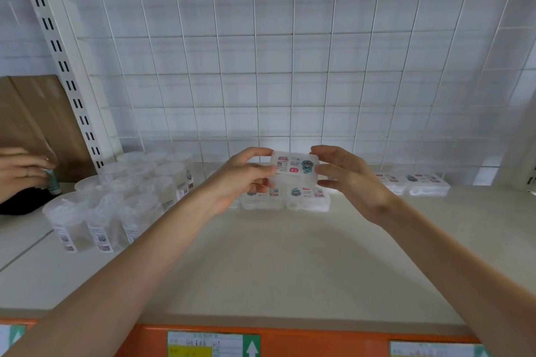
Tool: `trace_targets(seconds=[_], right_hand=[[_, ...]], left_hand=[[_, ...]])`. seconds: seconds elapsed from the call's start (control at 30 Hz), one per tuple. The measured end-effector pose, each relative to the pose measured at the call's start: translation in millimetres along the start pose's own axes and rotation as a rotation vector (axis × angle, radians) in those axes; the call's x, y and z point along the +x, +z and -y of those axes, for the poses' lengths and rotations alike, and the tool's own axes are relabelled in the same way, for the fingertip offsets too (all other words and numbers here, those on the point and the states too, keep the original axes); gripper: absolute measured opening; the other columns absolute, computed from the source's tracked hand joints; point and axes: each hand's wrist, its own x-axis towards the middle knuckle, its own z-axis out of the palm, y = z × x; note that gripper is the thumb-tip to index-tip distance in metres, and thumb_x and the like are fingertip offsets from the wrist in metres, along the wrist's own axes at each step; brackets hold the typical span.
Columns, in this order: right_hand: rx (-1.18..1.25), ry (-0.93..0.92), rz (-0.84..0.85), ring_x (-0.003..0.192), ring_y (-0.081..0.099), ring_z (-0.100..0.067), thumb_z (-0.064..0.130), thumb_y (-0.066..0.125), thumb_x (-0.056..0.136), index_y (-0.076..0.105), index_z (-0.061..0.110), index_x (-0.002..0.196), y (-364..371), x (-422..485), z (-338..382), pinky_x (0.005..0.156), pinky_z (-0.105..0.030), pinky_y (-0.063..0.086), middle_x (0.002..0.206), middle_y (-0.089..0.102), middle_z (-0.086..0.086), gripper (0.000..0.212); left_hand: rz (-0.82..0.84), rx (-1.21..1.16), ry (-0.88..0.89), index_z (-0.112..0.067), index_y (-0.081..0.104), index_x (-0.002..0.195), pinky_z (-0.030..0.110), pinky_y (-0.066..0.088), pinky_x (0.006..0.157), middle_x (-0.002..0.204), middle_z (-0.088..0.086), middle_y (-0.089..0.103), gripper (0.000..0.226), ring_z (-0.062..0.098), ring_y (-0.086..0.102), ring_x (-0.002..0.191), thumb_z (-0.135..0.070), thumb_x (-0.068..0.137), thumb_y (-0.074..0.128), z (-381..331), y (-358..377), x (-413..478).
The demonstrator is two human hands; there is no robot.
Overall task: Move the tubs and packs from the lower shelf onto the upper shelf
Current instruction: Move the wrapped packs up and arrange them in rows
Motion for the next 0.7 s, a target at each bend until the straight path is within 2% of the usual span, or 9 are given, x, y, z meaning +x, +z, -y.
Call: trace_targets(seconds=[0.1,0.23,0.37,0.5,0.6,0.7], right_hand=[[-0.025,0.057,-0.034,0.098,0.067,-0.017,0.023,0.059,0.096,0.061,0.023,0.123,-0.2,-0.9,2.2,0.080,-0.032,0.051,0.108,0.073,0.000,0.027],[-0.119,0.100,0.017,0.079,0.063,-0.013,0.022,0.059,0.096,0.064,0.023,0.120,3.2,-3.4,2.9,0.070,-0.029,0.046,0.094,0.075,-0.002,0.024],[-0.114,0.103,0.074,0.074,0.059,-0.014,0.017,0.065,0.092,0.064,0.024,0.121,4.5,-4.1,4.1,0.071,-0.029,0.047,0.097,0.073,-0.011,0.029],[-0.070,0.087,0.087,0.070,0.064,-0.015,0.011,0.070,0.088,0.059,0.019,0.124,5.0,-4.7,4.2,0.071,-0.031,0.049,0.094,0.073,-0.010,0.039],[-0.006,0.099,0.076,0.076,0.069,-0.020,0.005,0.069,0.088,0.057,0.016,0.125,5.9,-4.7,5.9,0.074,-0.032,0.053,0.097,0.072,-0.010,0.040],[0.036,0.110,0.075,0.082,0.071,-0.024,0.004,0.067,0.088,0.057,0.013,0.124,6.8,-4.8,5.4,0.078,-0.034,0.055,0.096,0.072,-0.007,0.039]], left_hand=[[0.036,0.055,0.029,-0.026,0.061,0.123,0.046,0.049,0.094,0.106,0.010,0.073,0.033,0.020,0.066,0.087,-0.010,0.094,0.063,-0.4,1.7,-0.2],[0.071,0.104,0.020,-0.029,0.065,0.118,0.035,0.049,0.086,0.106,0.004,0.075,0.028,0.019,0.066,0.096,-0.012,0.096,0.061,1.3,2.3,1.2],[0.035,0.084,0.025,-0.024,0.066,0.117,0.039,0.051,0.090,0.105,0.003,0.074,0.023,0.020,0.068,0.099,-0.014,0.096,0.061,1.9,1.9,2.5],[0.018,0.006,0.019,-0.017,0.064,0.122,0.035,0.050,0.081,0.106,0.007,0.074,0.026,0.014,0.067,0.085,-0.021,0.096,0.062,0.1,1.7,1.7],[0.062,0.020,-0.020,-0.015,0.062,0.124,0.030,0.049,0.079,0.107,0.005,0.074,0.034,0.017,0.069,0.087,-0.027,0.093,0.066,-0.6,0.8,1.3],[0.153,0.054,-0.027,-0.015,0.061,0.124,0.031,0.052,0.079,0.110,0.005,0.074,0.033,0.022,0.071,0.093,-0.021,0.092,0.067,0.4,3.9,-0.7]])
